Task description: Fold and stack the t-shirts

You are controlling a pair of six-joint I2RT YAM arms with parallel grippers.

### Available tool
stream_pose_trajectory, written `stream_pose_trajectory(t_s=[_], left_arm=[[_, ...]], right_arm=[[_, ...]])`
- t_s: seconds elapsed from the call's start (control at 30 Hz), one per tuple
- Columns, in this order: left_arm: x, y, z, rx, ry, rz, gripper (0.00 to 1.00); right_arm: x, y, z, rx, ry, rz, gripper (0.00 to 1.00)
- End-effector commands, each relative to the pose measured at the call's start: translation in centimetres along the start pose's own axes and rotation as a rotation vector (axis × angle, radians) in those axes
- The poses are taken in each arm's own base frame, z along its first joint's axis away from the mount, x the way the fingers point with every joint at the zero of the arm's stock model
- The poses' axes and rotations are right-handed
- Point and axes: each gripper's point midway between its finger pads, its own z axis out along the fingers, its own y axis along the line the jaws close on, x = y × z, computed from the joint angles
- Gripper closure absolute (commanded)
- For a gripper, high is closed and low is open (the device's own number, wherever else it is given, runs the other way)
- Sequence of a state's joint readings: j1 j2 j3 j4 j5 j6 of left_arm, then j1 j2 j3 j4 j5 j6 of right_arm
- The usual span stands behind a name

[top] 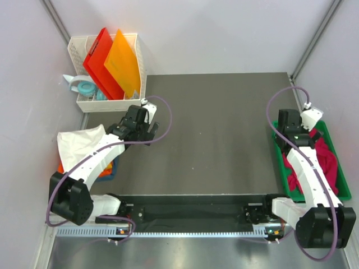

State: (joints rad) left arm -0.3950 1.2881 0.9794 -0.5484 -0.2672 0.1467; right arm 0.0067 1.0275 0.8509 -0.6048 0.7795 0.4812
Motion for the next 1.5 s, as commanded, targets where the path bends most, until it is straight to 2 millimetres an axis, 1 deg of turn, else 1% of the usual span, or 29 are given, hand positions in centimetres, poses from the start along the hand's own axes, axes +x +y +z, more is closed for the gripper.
stream_pose_trajectory(t_s=[0.0,0.03,0.07,0.1,0.13,0.2,0.33,0.37,0.47,0.5,0.53,0.6,0.67,0.73,0.8,0.87,0.9,0.93,1.03,1.07,1.13,1.17,1.2,1.23,1.3,1.33,1.4,1.43,1.47], left_arm=[[-0.9,-1.0,-0.1,0.043,-0.038,-0.013,0.06],[-0.6,-1.3,0.1,0.056,-0.029,-0.014,0.07],[-0.4,-1.5,0.1,0.069,-0.024,-0.015,0.07],[-0.3,-1.9,0.3,0.085,-0.017,-0.022,0.07],[-0.3,-2.0,0.3,0.090,-0.018,-0.024,0.07],[-0.4,-2.1,0.4,0.093,-0.016,-0.025,0.08],[-0.9,-2.1,0.4,0.097,-0.022,-0.023,0.08],[-0.9,-2.2,0.5,0.102,-0.019,-0.022,0.08],[-1.0,-2.3,0.5,0.111,-0.021,-0.021,0.08],[-0.9,-2.4,0.6,0.112,-0.013,-0.019,0.08],[-0.9,-2.4,0.7,0.110,-0.013,-0.017,0.08],[-0.6,-2.4,0.9,0.106,-0.002,-0.020,0.08],[-0.3,-2.5,0.9,0.108,0.004,-0.020,0.08],[-0.1,-2.6,1.0,0.112,0.009,-0.022,0.09],[0.1,-2.6,1.1,0.111,0.013,-0.021,0.09],[0.2,-2.6,1.1,0.109,0.015,-0.020,0.09],[0.3,-2.7,1.2,0.111,0.018,-0.020,0.09],[0.4,-2.7,1.2,0.111,0.021,-0.022,0.09],[0.4,-2.7,1.3,0.112,0.023,-0.026,0.09],[0.3,-2.7,1.2,0.110,0.021,-0.028,0.09],[0.4,-2.7,1.3,0.107,0.025,-0.029,0.09],[0.4,-2.7,1.3,0.105,0.024,-0.031,0.09],[0.6,-2.7,1.3,0.105,0.028,-0.033,0.09],[0.6,-2.7,1.3,0.106,0.027,-0.033,0.09],[0.7,-2.8,1.4,0.106,0.028,-0.036,0.09],[0.8,-2.8,1.4,0.108,0.030,-0.037,0.10],[0.6,-2.8,1.4,0.107,0.022,-0.041,0.10],[0.5,-2.8,1.4,0.106,0.019,-0.041,0.10],[0.4,-2.8,1.4,0.106,0.018,-0.042,0.10]], right_arm=[[2.4,-2.5,1.3,0.075,0.090,0.149,0.04],[3.2,-2.5,1.6,0.064,0.131,0.173,0.04],[4.3,-3.2,2.2,0.084,0.166,0.191,0.04],[4.7,-4.7,3.0,0.126,0.189,0.239,0.05],[5.4,-4.9,3.3,0.117,0.218,0.263,0.06],[5.8,-6.2,4.0,0.162,0.239,0.318,0.09],[6.5,-6.5,5.1,0.206,0.295,0.341,0.10],[7.2,-6.3,5.5,0.221,0.329,0.341,0.10],[8.3,-6.2,5.5,0.233,0.373,0.342,0.10],[8.3,-6.1,5.6,0.229,0.364,0.350,0.10],[9.2,-6.4,5.7,0.242,0.370,0.340,0.11],[9.7,-6.5,5.8,0.248,0.369,0.339,0.22],[10.7,-6.8,6.0,0.268,0.387,0.323,0.29],[11.4,-7.0,6.2,0.287,0.398,0.314,0.28],[11.5,-7.1,6.5,0.293,0.399,0.321,0.25],[12.2,-7.1,6.9,0.307,0.424,0.320,0.20],[12.4,-7.2,7.0,0.312,0.432,0.318,0.20],[13.1,-7.2,7.3,0.320,0.460,0.310,0.19],[14.0,-7.2,7.7,0.327,0.492,0.305,0.28],[14.1,-7.2,7.8,0.324,0.488,0.304,0.44],[13.9,-7.1,7.7,0.307,0.472,0.314,0.65],[13.5,-6.9,7.8,0.295,0.451,0.322,0.82],[13.2,-6.9,7.8,0.282,0.438,0.326,0.91],[12.5,-6.7,7.6,0.261,0.409,0.337,1.00],[11.5,-6.4,7.4,0.226,0.372,0.341,1.00],[9.7,-6.1,6.9,0.182,0.319,0.358,1.00],[7.4,-4.8,5.9,0.096,0.258,0.364,1.00],[4.3,-4.1,4.8,0.033,0.178,0.387,1.00],[3.0,-2.6,3.5,-0.031,0.147,0.365,1.00]])
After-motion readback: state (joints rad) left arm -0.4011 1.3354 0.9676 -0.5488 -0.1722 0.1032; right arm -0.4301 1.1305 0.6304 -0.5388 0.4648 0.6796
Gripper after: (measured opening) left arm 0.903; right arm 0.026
